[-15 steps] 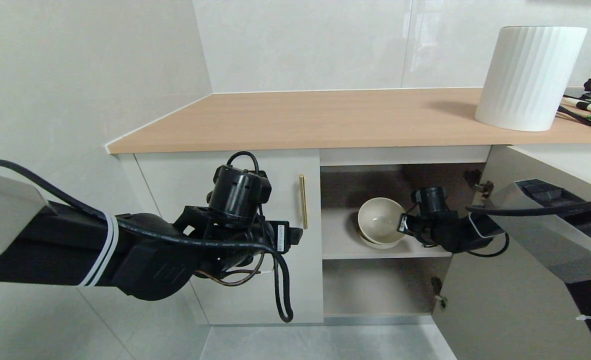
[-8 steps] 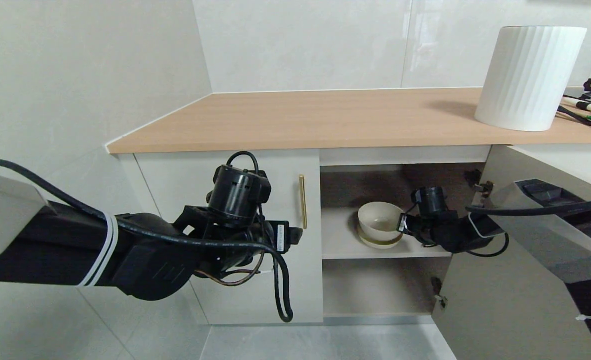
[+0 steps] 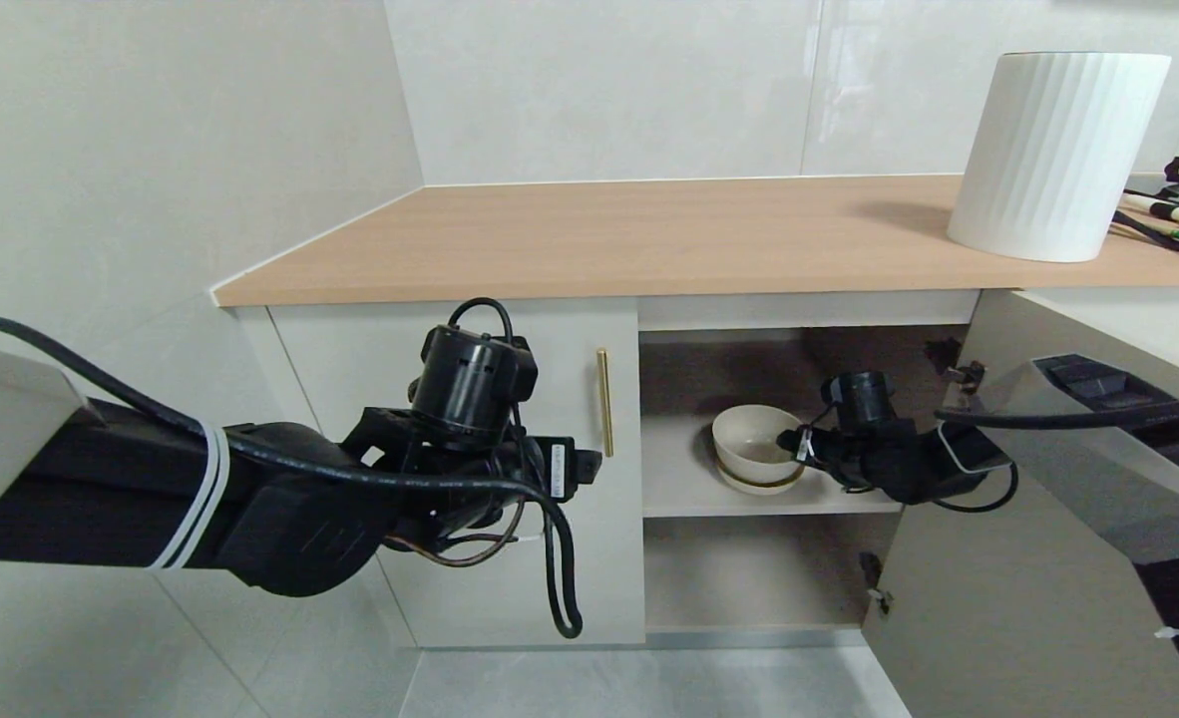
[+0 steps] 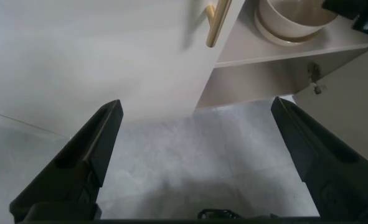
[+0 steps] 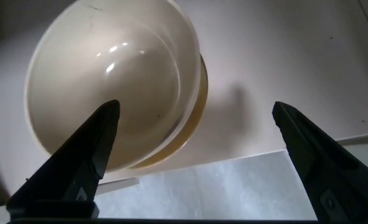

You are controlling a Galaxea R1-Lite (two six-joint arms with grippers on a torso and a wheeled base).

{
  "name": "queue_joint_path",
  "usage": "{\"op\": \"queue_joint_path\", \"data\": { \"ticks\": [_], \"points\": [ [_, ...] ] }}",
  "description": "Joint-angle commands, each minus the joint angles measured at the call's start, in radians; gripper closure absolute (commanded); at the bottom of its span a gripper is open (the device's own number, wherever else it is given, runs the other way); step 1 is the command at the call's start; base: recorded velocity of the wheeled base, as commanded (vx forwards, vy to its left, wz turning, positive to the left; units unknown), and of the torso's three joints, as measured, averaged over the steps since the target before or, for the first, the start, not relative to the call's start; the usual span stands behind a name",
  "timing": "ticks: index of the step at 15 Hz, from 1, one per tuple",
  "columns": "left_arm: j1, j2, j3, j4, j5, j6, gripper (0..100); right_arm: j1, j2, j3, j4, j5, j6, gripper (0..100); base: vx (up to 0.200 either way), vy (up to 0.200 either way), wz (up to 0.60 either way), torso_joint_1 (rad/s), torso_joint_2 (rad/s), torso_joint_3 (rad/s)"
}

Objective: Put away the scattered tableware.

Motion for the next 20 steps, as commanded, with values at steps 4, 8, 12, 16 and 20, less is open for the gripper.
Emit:
{"op": "queue_joint_path", "data": {
  "ticks": [4, 8, 12, 16, 20],
  "points": [
    [0.001, -0.042, 0.028, 0.001, 0.004, 0.002, 0, 0.056, -0.310, 0.243, 0.116, 0.160, -0.023, 0, 0.000, 0.000, 0.00, 0.000, 0.00, 0.000],
    [0.016, -0.160, 0.126, 0.001, 0.002, 0.007, 0, 0.143, -0.539, 0.393, 0.297, 0.161, -0.024, 0, 0.000, 0.000, 0.00, 0.000, 0.00, 0.000],
    [0.018, -0.220, 0.264, -0.010, 0.001, 0.002, 0, 0.167, -0.706, 0.654, 0.300, 0.167, -0.030, 0, 0.000, 0.000, 0.00, 0.000, 0.00, 0.000],
    [0.027, -0.258, 0.391, -0.098, 0.001, 0.007, 0, 0.168, -0.724, 0.812, 0.298, 0.180, -0.032, 0, 0.000, 0.000, 0.00, 0.000, 0.00, 0.000],
    [0.044, -0.238, 0.408, -0.105, -0.007, 0.008, 0, 0.177, -0.780, 0.853, 0.300, 0.192, -0.104, 0, -0.100, 0.000, 0.00, 0.001, 0.00, 0.001]
  ]
}}
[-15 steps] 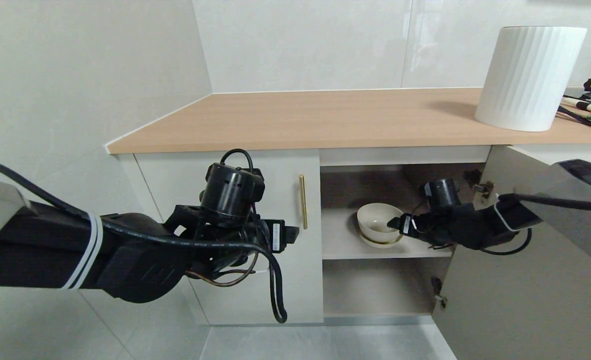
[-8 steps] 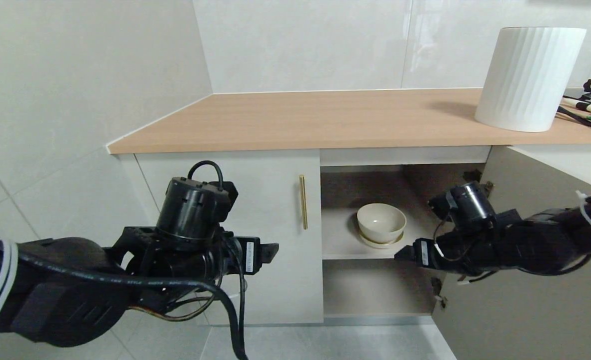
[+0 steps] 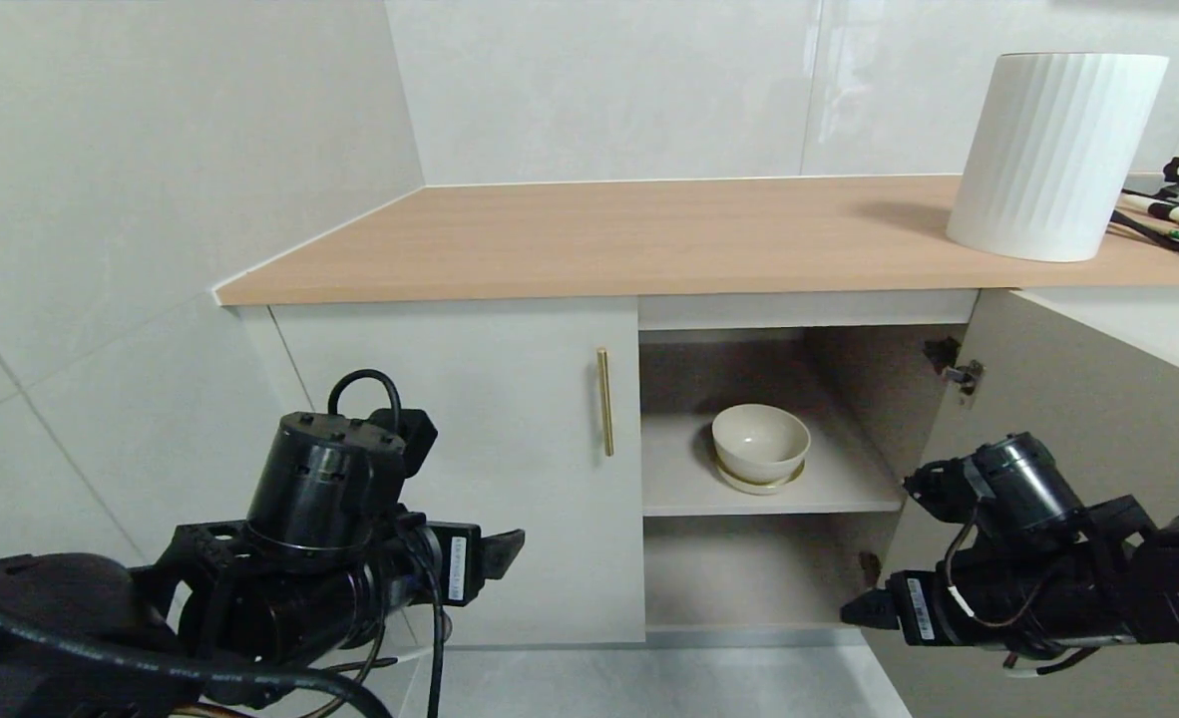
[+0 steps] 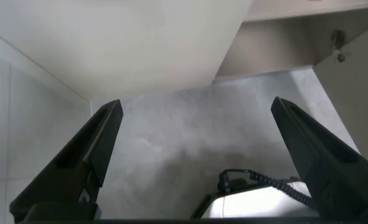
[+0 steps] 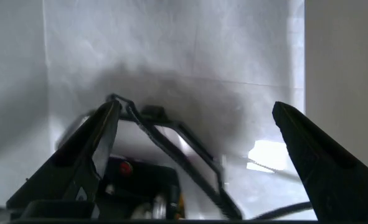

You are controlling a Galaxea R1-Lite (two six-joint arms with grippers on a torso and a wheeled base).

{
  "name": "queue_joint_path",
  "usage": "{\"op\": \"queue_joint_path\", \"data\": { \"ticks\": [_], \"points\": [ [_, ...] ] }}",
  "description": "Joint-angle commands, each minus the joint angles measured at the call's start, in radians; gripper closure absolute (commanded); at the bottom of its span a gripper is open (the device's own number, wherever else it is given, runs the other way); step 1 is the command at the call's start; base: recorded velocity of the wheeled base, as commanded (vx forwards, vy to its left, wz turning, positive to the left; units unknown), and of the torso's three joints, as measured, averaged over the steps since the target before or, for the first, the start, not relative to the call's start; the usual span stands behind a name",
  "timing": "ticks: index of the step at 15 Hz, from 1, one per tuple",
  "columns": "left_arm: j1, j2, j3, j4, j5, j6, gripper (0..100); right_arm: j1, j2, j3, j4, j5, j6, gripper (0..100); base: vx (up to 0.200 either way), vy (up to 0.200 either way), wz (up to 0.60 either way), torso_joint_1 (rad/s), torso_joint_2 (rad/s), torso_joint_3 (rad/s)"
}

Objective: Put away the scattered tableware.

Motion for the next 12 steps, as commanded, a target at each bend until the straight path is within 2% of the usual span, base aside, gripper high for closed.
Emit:
{"op": "queue_joint_path", "data": {
  "ticks": [1, 3, 12],
  "points": [
    [0.012, 0.027, 0.001, -0.001, -0.002, -0.003, 0, 0.011, -0.027, 0.010, 0.001, 0.003, -0.009, 0, -0.200, 0.000, 0.00, 0.012, 0.00, 0.002],
    [0.015, 0.051, 0.001, -0.027, -0.001, -0.001, 0, 0.014, -0.025, 0.013, 0.001, 0.004, -0.010, 0, -0.200, 0.000, 0.00, -0.002, 0.00, 0.005],
    [0.015, 0.047, 0.001, -0.028, 0.002, 0.000, 0, 0.022, -0.015, 0.016, 0.004, 0.003, -0.012, 0, -0.200, 0.000, 0.00, -0.001, 0.00, 0.004]
  ]
}}
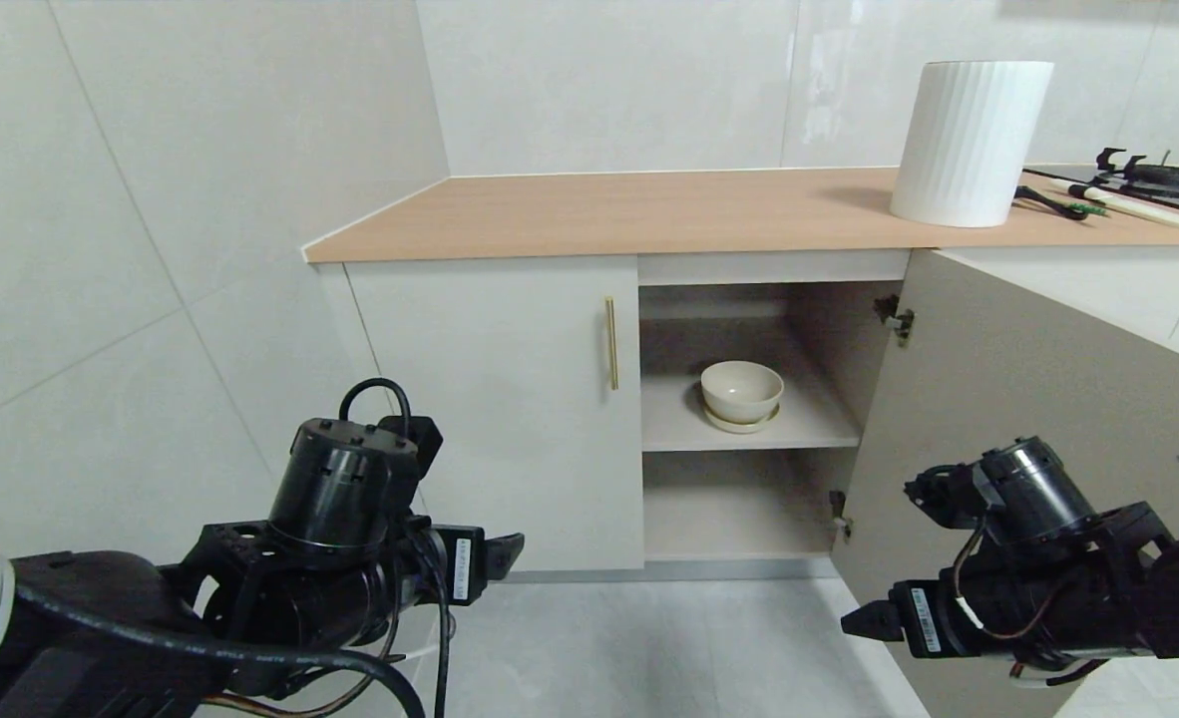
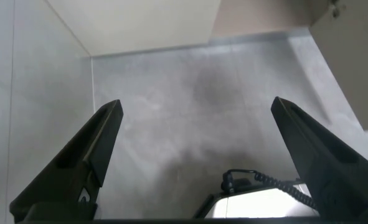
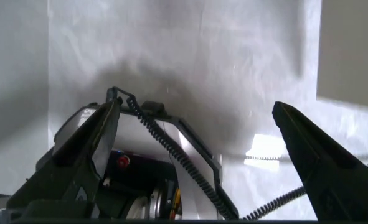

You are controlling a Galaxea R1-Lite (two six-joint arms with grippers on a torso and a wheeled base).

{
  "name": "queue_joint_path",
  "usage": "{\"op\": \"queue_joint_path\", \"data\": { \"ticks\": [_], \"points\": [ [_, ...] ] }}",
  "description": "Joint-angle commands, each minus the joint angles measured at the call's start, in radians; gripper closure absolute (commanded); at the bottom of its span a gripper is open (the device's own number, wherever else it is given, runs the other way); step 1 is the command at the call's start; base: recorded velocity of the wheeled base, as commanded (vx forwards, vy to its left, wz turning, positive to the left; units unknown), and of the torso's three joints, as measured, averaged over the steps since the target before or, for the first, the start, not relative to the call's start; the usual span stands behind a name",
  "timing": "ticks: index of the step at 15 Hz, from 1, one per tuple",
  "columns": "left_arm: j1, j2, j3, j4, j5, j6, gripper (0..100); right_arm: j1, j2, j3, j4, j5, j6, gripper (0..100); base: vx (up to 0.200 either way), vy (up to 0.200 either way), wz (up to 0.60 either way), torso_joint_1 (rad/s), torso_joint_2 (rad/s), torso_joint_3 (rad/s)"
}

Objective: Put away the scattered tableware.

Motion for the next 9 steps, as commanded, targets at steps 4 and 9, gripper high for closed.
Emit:
{"op": "queue_joint_path", "data": {
  "ticks": [4, 9],
  "points": [
    [0.000, 0.002, -0.001, 0.000, -0.001, 0.000, 0, 0.000, 0.022, 0.000, 0.000, 0.000, 0.002, 0, -0.200, 0.000, 0.00, 0.000, 0.00, 0.004],
    [0.000, 0.002, -0.001, 0.000, 0.001, 0.001, 0, 0.000, 0.031, 0.003, -0.002, 0.000, 0.002, 0, -0.120, 0.000, 0.00, 0.000, 0.00, 0.003]
  ]
}}
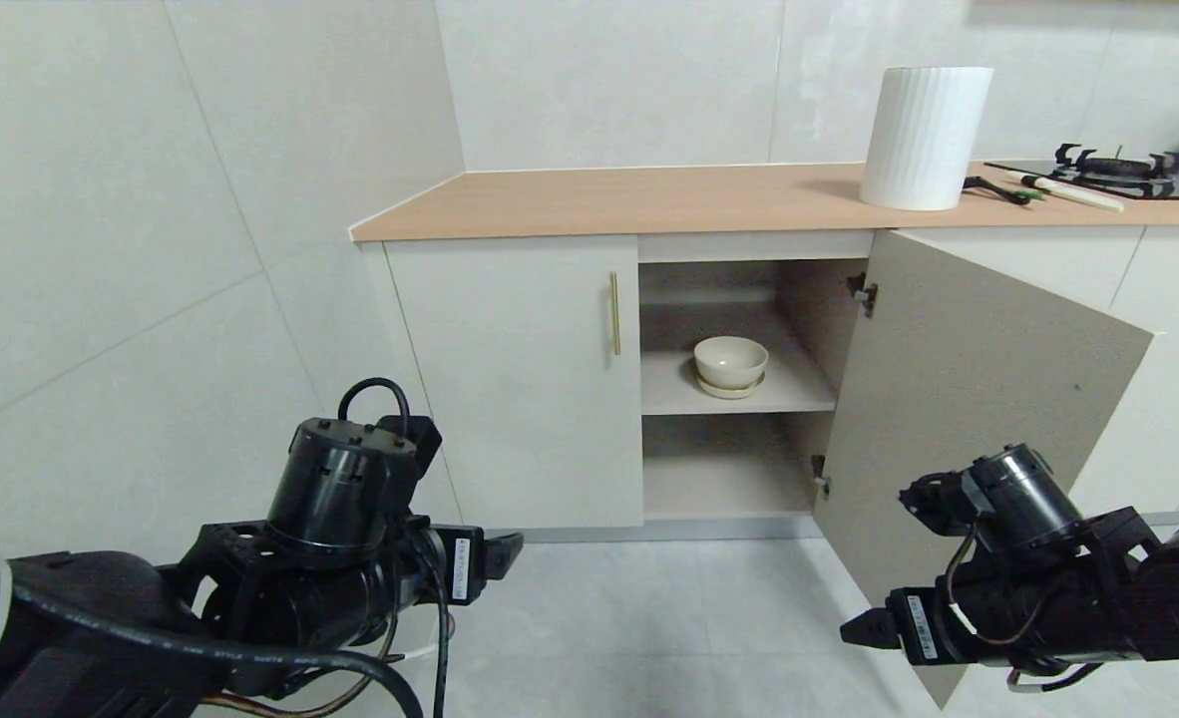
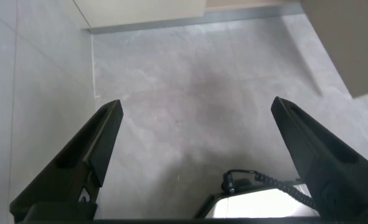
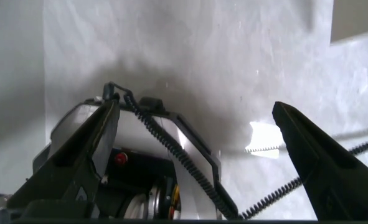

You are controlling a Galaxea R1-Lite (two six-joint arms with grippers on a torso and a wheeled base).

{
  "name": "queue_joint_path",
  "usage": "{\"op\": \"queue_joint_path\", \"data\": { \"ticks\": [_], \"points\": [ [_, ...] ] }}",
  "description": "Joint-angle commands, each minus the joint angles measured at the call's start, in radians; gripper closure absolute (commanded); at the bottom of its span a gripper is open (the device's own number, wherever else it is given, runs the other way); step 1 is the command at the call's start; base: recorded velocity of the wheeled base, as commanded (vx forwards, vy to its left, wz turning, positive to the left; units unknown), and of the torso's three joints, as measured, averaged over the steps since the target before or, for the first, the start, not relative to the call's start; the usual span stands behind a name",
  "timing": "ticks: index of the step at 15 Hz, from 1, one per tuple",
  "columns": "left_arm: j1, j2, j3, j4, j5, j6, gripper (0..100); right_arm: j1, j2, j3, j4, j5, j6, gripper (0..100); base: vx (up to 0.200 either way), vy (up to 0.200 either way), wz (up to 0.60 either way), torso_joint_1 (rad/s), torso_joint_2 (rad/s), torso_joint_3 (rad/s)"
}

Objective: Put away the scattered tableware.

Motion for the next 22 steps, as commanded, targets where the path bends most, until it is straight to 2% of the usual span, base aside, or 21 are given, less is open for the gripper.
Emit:
{"op": "queue_joint_path", "data": {
  "ticks": [1, 7, 14, 16, 22],
  "points": [
    [0.000, 0.002, 0.001, -0.001, 0.001, -0.001, 0, 0.000, 0.008, 0.000, -0.002, 0.000, 0.000, 0, 0.000, 0.000, 0.00, 0.000, 0.00, 0.000],
    [0.000, 0.007, 0.000, -0.001, 0.002, 0.001, 0, 0.000, 0.008, 0.000, -0.002, 0.000, 0.000, 0, 0.000, 0.000, 0.00, 0.000, 0.00, 0.000],
    [0.000, 0.008, 0.000, -0.001, 0.002, 0.001, 0, -0.001, 0.023, 0.000, -0.002, 0.000, 0.000, 0, -0.200, -0.200, 0.00, 0.005, 0.00, 0.002],
    [0.000, 0.007, 0.000, -0.001, 0.004, 0.001, 0, -0.017, 0.041, -0.009, -0.009, -0.008, 0.005, 0, 0.000, -0.200, 0.00, 0.002, 0.00, 0.005],
    [0.001, 0.010, 0.003, -0.004, 0.007, 0.009, 0, -0.032, 0.041, -0.006, -0.026, -0.006, 0.005, 0, 0.000, 0.000, 0.00, 0.000, 0.00, 0.000]
  ]
}}
